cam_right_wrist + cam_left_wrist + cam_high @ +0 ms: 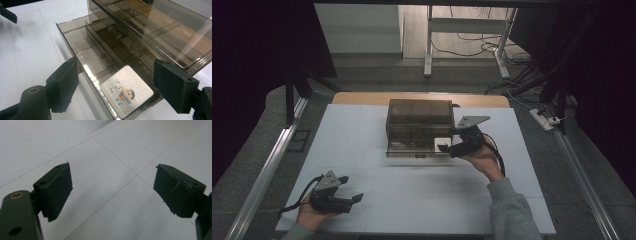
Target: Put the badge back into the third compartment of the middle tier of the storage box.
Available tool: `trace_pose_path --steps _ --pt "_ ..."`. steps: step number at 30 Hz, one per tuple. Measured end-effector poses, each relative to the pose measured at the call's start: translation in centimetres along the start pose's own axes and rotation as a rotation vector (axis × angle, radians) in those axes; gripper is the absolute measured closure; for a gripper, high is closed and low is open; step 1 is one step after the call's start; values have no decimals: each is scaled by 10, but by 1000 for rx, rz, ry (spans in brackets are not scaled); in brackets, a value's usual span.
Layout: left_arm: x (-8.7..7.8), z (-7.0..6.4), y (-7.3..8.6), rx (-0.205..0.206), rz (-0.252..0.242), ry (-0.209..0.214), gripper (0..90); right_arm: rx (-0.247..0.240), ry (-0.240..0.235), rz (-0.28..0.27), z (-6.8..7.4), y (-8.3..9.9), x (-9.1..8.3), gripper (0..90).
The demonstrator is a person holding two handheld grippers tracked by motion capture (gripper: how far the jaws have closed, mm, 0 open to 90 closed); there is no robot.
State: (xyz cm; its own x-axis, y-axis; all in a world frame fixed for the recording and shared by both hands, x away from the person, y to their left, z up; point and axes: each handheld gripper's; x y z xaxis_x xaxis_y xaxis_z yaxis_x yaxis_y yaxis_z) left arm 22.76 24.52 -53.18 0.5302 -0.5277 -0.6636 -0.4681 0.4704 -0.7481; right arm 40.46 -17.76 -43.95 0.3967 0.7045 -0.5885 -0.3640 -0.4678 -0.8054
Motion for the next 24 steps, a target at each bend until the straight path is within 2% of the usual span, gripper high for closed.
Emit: trace_pose_path --steps 6,15,24 --pt "1 1 -1 -4 -4 3 153 6 11 -18 4 7 -9 211" --pt "2 2 -2 -8 -7 6 155 18 57 -27 12 26 -25 211" --pt "2 2 -2 -5 -5 7 155 34 89 -36 21 48 -47 210"
Point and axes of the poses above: each handheld gripper's, and its own axes: x roughly forward along the jaws, y roughly out of its underside, z roughly to its left, and after that the axes turned 7 degrees about x, right-handed
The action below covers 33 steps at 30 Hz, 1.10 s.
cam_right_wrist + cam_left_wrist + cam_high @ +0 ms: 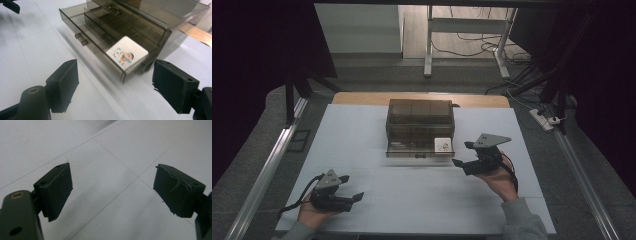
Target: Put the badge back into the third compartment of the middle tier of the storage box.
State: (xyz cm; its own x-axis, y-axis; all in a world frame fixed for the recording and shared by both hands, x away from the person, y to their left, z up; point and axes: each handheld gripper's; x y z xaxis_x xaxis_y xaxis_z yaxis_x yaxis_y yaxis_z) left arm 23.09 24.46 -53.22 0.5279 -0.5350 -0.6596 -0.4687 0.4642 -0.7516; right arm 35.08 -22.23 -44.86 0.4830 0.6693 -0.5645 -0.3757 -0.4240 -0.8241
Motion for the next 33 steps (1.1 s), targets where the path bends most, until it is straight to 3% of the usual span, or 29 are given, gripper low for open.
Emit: trace_pose_path --steps 17,23,33 --pt "1 0 0 8 5 2 155 66 74 12 0 59 -40 211" --pt "0 0 0 7 4 0 154 71 89 22 3 72 -50 211" --pt "1 -1 0 8 5 -1 155 106 126 21 -5 102 -66 213"
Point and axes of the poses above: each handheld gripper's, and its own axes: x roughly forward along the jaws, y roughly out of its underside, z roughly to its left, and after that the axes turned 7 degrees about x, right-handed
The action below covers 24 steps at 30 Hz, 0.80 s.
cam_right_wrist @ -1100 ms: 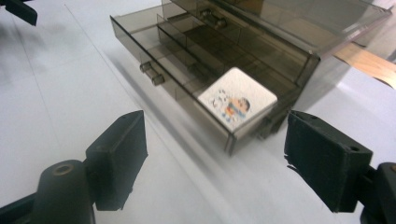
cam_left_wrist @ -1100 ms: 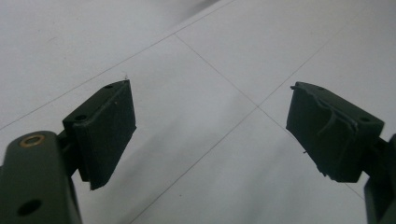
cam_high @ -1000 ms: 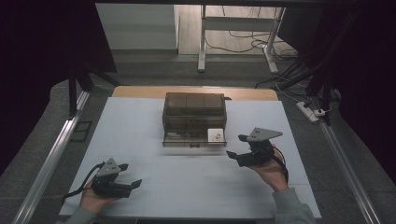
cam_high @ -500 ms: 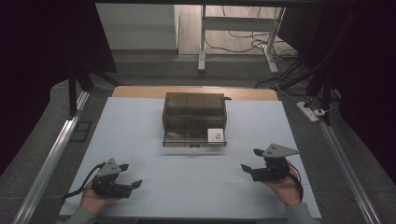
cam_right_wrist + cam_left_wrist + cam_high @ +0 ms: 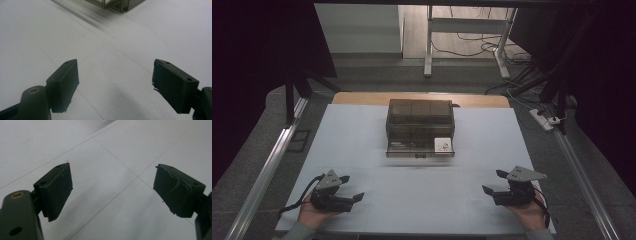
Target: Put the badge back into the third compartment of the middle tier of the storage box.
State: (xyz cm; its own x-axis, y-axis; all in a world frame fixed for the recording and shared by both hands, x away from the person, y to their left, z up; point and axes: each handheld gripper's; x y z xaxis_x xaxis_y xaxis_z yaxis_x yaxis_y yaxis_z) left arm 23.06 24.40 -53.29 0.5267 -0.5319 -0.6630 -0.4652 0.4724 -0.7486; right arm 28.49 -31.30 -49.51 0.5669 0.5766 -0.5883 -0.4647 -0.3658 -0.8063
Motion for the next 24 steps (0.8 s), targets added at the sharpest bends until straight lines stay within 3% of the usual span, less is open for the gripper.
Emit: trace_pose_path --steps 4,24 --pt "0 0 0 2 0 -2 155 10 -7 15 -2 7 2 213" --pt "-1 0 0 -3 -5 -10 154 -15 2 17 0 7 7 211"
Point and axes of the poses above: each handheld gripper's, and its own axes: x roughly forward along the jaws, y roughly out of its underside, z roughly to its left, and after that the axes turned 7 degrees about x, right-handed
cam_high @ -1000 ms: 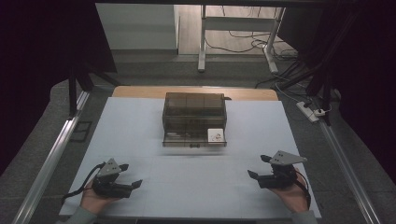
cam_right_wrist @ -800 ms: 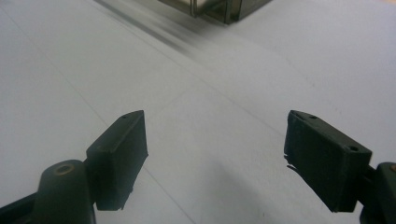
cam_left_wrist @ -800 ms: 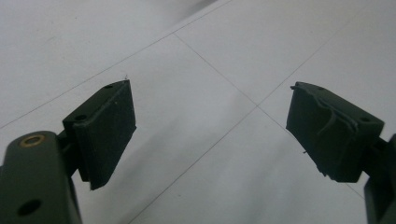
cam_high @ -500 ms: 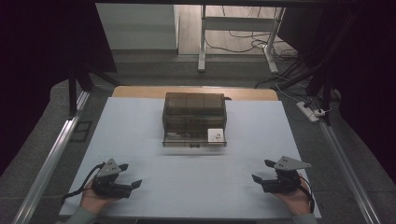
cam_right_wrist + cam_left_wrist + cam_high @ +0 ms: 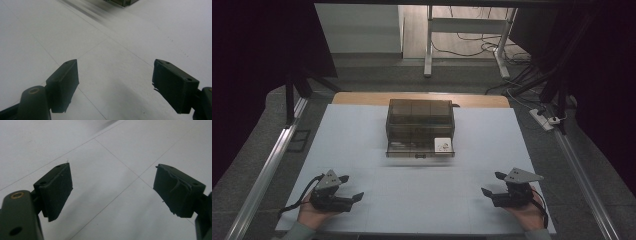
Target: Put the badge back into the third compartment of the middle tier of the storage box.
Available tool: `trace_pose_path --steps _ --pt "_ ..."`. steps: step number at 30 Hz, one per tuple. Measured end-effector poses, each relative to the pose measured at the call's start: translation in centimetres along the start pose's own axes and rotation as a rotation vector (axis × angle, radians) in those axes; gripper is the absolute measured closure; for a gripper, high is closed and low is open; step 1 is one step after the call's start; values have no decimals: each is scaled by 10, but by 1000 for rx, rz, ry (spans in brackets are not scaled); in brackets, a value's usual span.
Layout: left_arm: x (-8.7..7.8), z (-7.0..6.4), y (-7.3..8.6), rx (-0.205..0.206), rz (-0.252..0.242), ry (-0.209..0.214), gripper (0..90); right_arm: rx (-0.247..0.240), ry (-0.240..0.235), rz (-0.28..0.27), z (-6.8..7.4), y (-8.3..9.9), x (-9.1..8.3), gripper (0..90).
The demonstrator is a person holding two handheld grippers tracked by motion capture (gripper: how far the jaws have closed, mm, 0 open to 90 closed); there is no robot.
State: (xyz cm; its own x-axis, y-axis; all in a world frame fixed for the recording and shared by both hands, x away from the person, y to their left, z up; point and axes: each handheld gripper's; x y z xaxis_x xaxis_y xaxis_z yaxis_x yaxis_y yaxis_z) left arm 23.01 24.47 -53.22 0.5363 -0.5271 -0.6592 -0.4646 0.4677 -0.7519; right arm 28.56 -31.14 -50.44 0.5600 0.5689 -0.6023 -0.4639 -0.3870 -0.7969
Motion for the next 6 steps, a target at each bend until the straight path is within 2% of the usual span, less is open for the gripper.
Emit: trace_pose_path --steps 6 --pt "0 -1 0 1 1 0 155 -6 -2 3 0 -1 0 210"
Point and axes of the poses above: each handheld gripper's, and its own axes: x roughly forward along the jaws, y roughly out of its underside, z roughly to its left, and after that the axes turned 7 degrees about x, right-handed
